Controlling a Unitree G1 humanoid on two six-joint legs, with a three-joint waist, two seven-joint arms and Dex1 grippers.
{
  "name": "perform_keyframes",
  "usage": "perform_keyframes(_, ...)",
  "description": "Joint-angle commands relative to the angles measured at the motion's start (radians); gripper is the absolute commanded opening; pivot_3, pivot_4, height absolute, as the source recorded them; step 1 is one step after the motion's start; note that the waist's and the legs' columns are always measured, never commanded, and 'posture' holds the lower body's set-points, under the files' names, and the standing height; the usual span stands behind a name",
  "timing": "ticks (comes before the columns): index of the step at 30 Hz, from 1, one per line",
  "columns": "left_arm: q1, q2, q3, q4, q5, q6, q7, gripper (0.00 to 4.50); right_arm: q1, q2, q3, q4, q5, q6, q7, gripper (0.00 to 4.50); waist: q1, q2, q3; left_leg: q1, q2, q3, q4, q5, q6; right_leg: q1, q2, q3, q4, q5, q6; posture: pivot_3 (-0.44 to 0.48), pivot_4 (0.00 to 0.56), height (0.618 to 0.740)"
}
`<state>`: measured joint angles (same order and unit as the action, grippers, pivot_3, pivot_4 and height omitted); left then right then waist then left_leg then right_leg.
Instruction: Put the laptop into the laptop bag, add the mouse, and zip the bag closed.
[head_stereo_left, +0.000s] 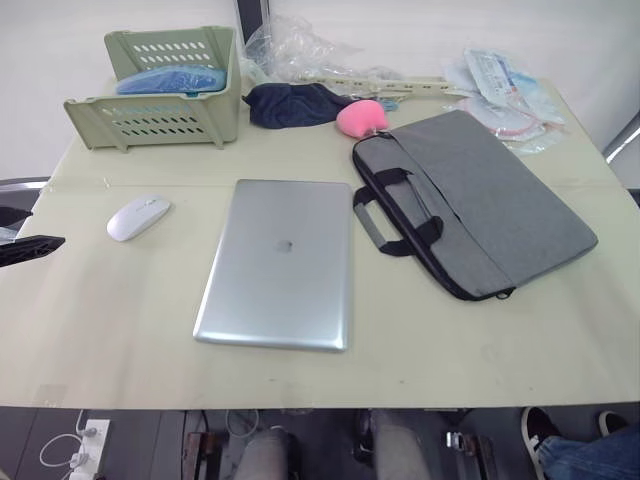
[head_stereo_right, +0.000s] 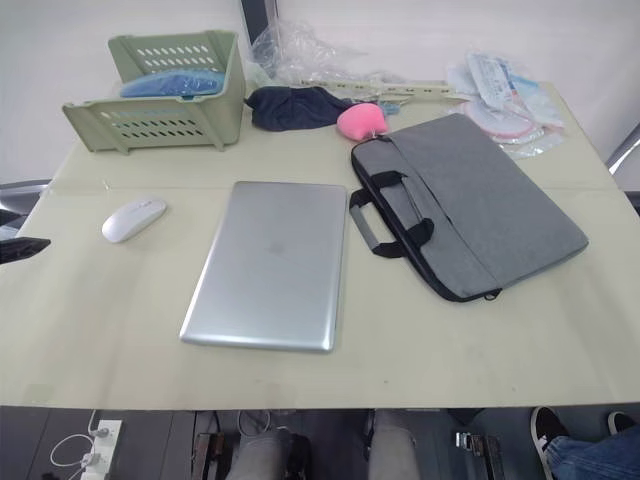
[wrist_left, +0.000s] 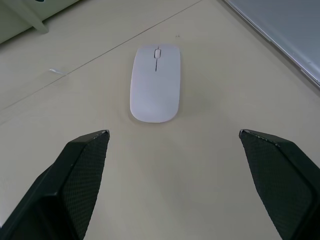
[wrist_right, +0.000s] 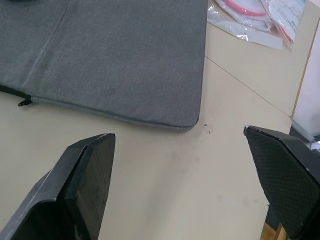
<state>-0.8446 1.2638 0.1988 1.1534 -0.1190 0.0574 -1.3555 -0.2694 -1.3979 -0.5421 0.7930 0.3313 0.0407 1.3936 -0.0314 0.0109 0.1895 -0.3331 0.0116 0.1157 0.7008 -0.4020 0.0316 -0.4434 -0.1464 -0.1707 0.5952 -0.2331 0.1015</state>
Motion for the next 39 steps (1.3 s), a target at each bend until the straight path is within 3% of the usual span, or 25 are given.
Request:
perform_keyframes(1,0.006,0.036,0.038,-0.019,-0.034,0.038,-0.026,4.46,-0.019,-0.013,0.003,-0.013,0.006,0.008,0.011,4.5,0.0,0.0,0.0,0.0,0.0,0.0,0.0,0.0,0.0,0.0,0.0,0.0,0.0,0.0,0.0,0.0,0.15,0.74)
perform_keyframes(4,-0.001,0.038,0.056,-0.055,-0.067,0.141,-0.069,4.46,-0.015,0.011,0.037,-0.105,0.018,0.063,0.002,4.5,-0.001,0.0,0.0,0.0,0.0,0.0,0.0,0.0,0.0,0.0,0.0,0.0,0.0,0.0,0.0,0.0,0.15,0.74)
perform_keyframes(10,0.13,0.013,0.092,-0.268,-0.199,0.521,-0.178,4.46,0.001,0.189,0.112,-0.571,0.126,0.378,-0.165,4.5,0.0,-0.002,-0.001,0.0,0.001,-0.001,0.003,0.0,0.0,-0.001,0.001,0.001,0.003,0.0,0.0,0.0,0.15,0.74)
perform_keyframes(11,0.17,0.006,0.098,-0.309,-0.221,0.569,-0.186,4.5,-0.008,0.226,0.129,-0.639,0.147,0.427,-0.203,4.12,0.001,-0.002,-0.001,0.0,0.001,-0.001,0.003,0.0,0.0,-0.001,0.001,0.002,0.005,0.0,0.0,0.0,0.15,0.74)
perform_keyframes(13,0.236,-0.007,0.099,-0.383,-0.255,0.652,-0.191,4.5,-0.018,0.283,0.158,-0.752,0.185,0.519,-0.26,3.77,0.001,-0.002,-0.001,0.0,0.001,-0.001,0.003,0.0,0.0,-0.002,0.001,0.003,0.005,0.0,0.0,0.0,0.15,0.74)
perform_keyframes(16,0.301,-0.012,0.054,-0.485,-0.267,0.755,-0.165,4.5,-0.062,0.366,0.236,-0.882,0.194,0.589,-0.35,2.48,0.008,-0.003,-0.001,-0.002,0.001,-0.002,0.007,0.0,0.0,-0.003,0.001,0.004,0.007,0.0,0.0,0.0,0.15,0.74)
perform_keyframes(17,0.314,-0.013,0.045,-0.51,-0.271,0.784,-0.155,4.5,-0.075,0.385,0.257,-0.911,0.194,0.609,-0.371,1.79,0.01,-0.003,-0.001,-0.002,0.0,-0.003,0.009,0.0,0.0,-0.003,0.001,0.005,0.007,0.0,0.0,0.0,0.15,0.74)
perform_keyframes(19,0.313,-0.026,0.028,-0.538,-0.288,0.844,-0.15,4.5,-0.111,0.425,0.31,-0.958,0.181,0.628,-0.409,1.09,0.015,-0.004,-0.001,-0.004,0.0,-0.004,0.011,0.0,0.0,-0.003,0.001,0.006,0.007,0.0,0.0,0.0,0.15,0.74)
perform_keyframes(20,0.305,-0.035,0.001,-0.549,-0.285,0.875,-0.146,4.5,-0.133,0.452,0.359,-0.988,0.171,0.648,-0.43,0.31,0.016,-0.004,-0.001,-0.004,0.0,-0.005,0.012,-0.001,-0.001,-0.002,0.001,0.007,0.008,0.0,0.0,0.0,0.15,0.74)
perform_keyframes(21,0.293,-0.046,-0.029,-0.557,-0.289,0.914,-0.152,4.5,-0.158,0.477,0.421,-1.014,0.146,0.658,-0.45,0.1,0.019,-0.004,-0.002,-0.004,0.0,-0.005,0.013,-0.001,-0.001,-0.002,0.001,0.007,0.008,0.0,0.0,0.0,0.15,0.74)
perform_keyframes(28,0.094,-0.139,-0.236,-0.501,-0.278,1.131,-0.177,4.5,-0.331,0.655,0.663,-1.043,0.038,0.748,-0.581,0.04,0.026,-0.005,-0.002,-0.004,0.0,-0.004,0.016,-0.001,-0.001,-0.002,0.003,0.009,0.012,0.0,0.0,0.0,0.15,0.74)
perform_keyframes(32,0.015,-0.207,-0.31,-0.429,-0.234,1.071,-0.16,4.5,-0.355,0.708,0.723,-1.011,-0.001,0.735,-0.596,0.04,0.026,-0.005,-0.002,-0.004,0.0,-0.006,0.014,-0.001,-0.001,-0.002,0.003,0.008,0.011,0.0,0.0,0.0,0.15,0.74)
perform_keyframes(39,-0.135,-0.338,-0.334,-0.219,-0.158,0.93,-0.12,4.5,-0.407,0.792,0.776,-0.872,-0.079,0.655,-0.607,0.04,0.017,-0.007,-0.003,-0.005,0.0,-0.006,0.015,-0.001,-0.001,-0.002,0.005,0.008,0.011,0.0,0.0,0.0,0.15,0.74)
